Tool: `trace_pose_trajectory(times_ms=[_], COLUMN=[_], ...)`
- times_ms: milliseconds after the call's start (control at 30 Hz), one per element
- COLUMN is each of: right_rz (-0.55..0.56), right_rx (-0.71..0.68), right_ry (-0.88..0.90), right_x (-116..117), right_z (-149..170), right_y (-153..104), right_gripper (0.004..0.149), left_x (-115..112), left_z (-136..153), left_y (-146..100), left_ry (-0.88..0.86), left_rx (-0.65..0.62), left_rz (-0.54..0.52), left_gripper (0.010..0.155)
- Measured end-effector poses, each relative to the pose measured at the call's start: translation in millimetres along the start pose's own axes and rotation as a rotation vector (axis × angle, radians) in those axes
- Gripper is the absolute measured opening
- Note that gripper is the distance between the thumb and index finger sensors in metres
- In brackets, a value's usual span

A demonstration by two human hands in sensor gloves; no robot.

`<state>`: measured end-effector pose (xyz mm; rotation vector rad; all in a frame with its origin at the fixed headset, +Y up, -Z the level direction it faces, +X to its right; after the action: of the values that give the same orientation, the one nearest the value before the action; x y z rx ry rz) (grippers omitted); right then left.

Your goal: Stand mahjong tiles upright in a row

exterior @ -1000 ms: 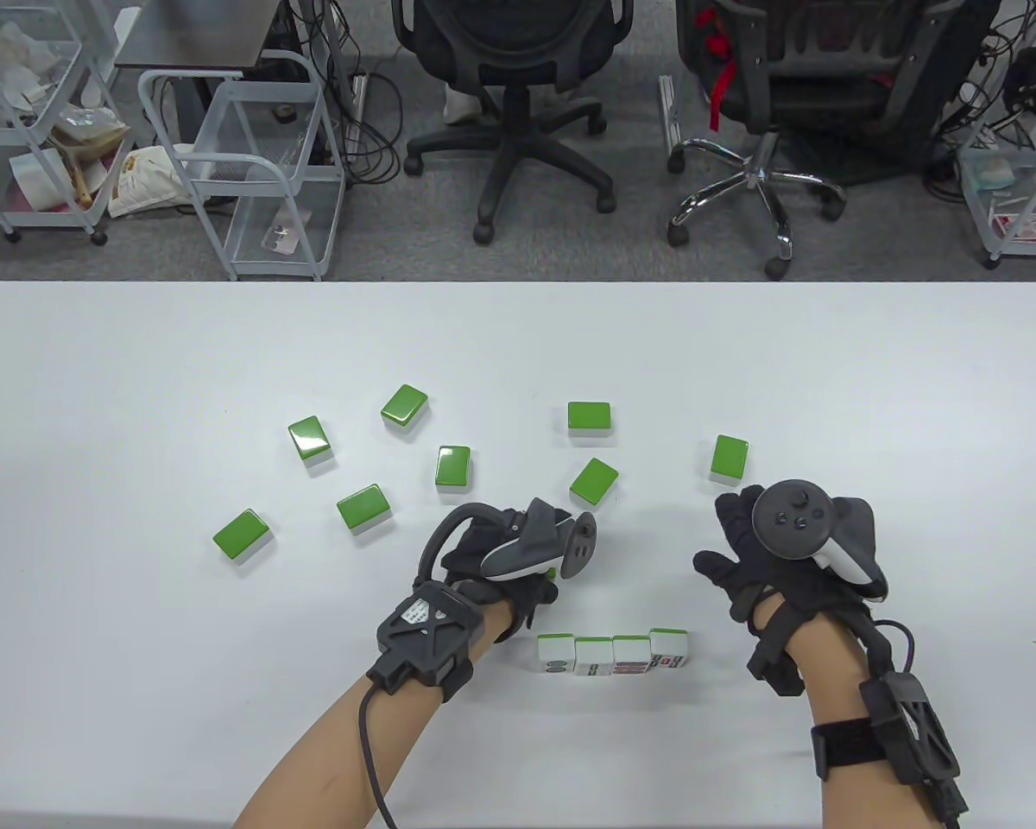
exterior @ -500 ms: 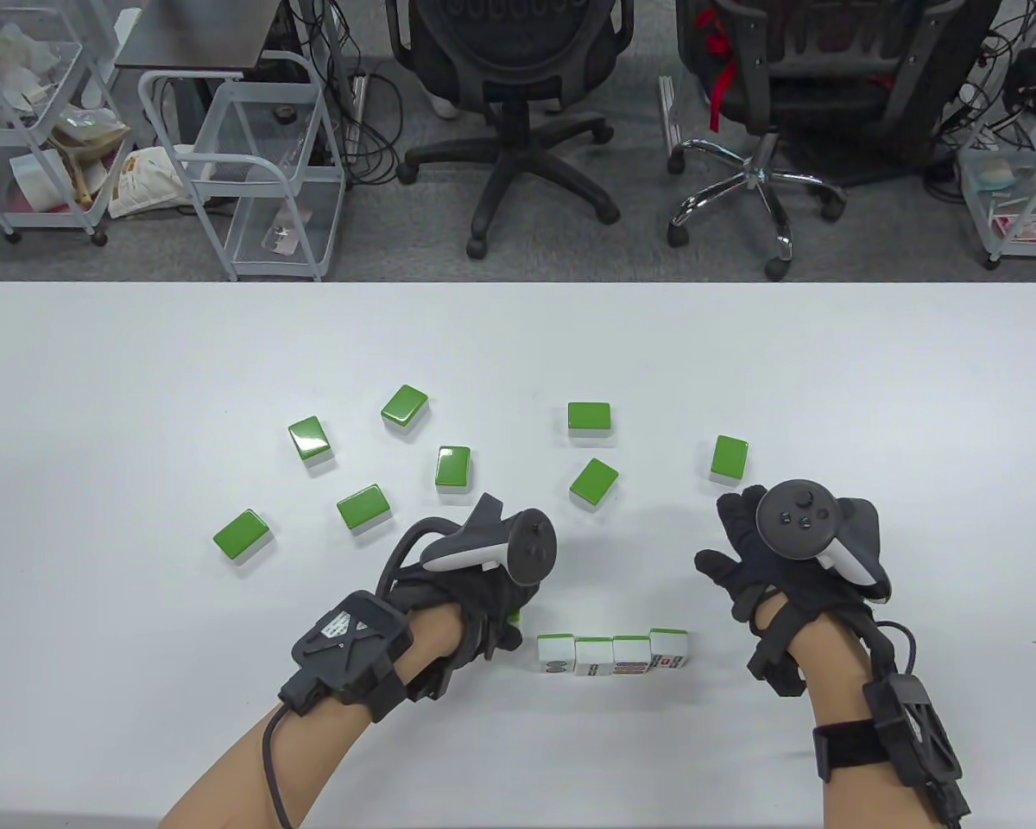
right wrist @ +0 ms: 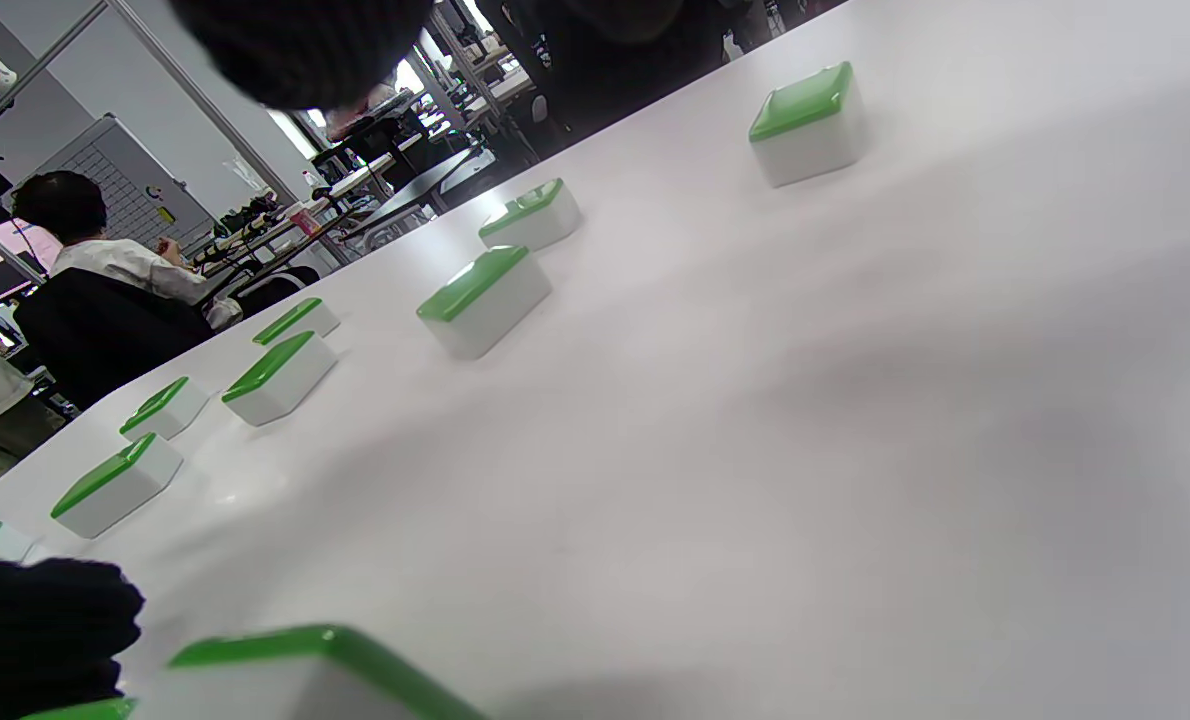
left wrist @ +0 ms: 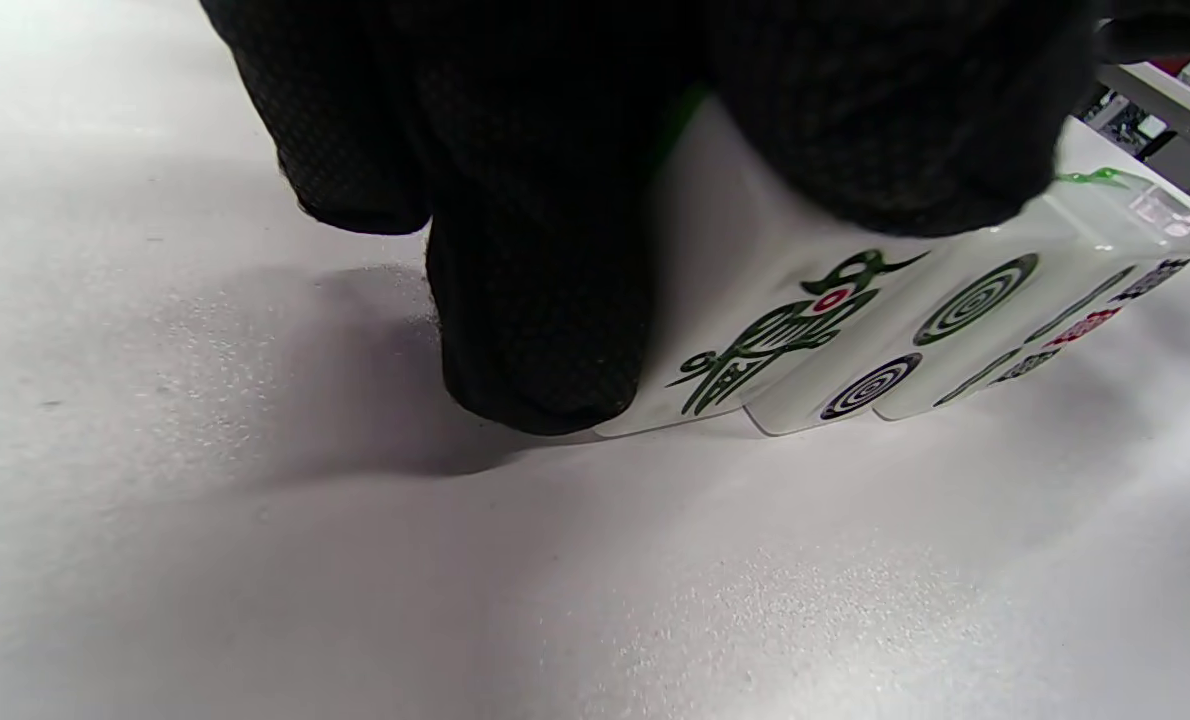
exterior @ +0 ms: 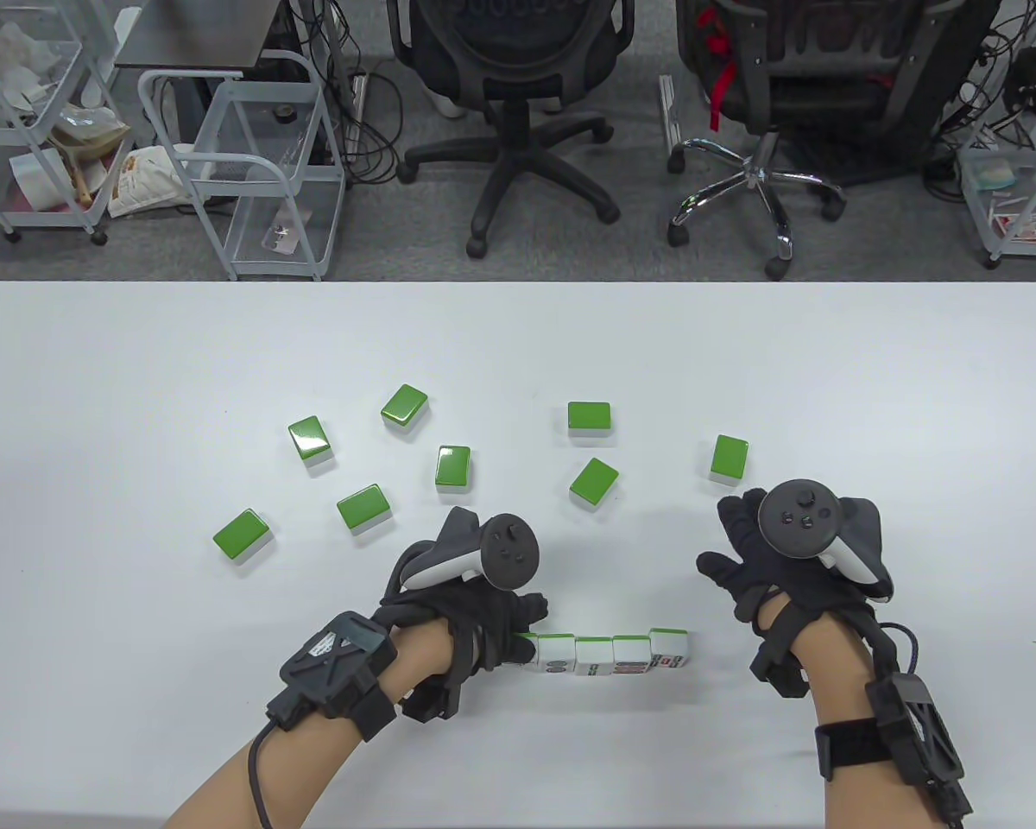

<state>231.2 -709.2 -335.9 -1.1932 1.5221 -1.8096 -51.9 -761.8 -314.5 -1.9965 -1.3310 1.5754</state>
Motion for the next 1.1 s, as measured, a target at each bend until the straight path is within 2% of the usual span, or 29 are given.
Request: trace_pose_trajectory(times_ms=[167,233,300,467,567,700,800,933,1100], right_rz=[0.004,0.003,0.004,0.004,0.007,0.008,0.004,0.002,-0.007], right_rx=[0.000,-0.001,-0.003,-0.005,-0.012,-0.015,-0.015,-0.012,-0.001], right_ry=[-0.001,0.002,0.002,0.000,-0.006,-0.008,-0.015,-0.015,-0.026], right_x=[-1,-1,-1,-1,-2,-1,0,1,2], right_z=[0,0,0,0,-2,-3,-4,-3,-3], right_y=[0,0,0,0,0,0,0,0,0], right_gripper=[0.080,0.080,0.080,0.080,0.080,0.080,0.080,0.080,0.079], left_x=[5,14,33,82,91,90,78,52,34], left_z=[7,11,21,70,107,154,189,228,251], left_y=[-2,-7,-18,-65,-87,-106,-110,-105,-99], left_ry=[-0.014,-0.008,-0.019,0.064,0.203,0.385,0.476,0.412,0.426], left_rx=[0.001,0.008,0.034,0.207,0.368,0.572,0.659,0.643,0.633], left_rz=[-0.012,-0.038,-0.102,-0.301,-0.368,-0.406,-0.327,-0.205,-0.197], left_gripper=[0.073,0.076,0.075,0.076,0.078,0.078,0.078,0.080,0.080])
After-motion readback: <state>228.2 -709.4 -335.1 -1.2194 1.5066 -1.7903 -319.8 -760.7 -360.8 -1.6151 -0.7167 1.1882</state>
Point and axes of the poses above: the tracker on the back of each hand, its own z axis roughly to the little-finger side, its own y axis roughly from the wrist to the fingertips, x = y × z, the point moved 5 cm from there along y, roughly from the wrist to the fingertips, and after that the axes turned 3 degrees about y, right-handed, at the moved point
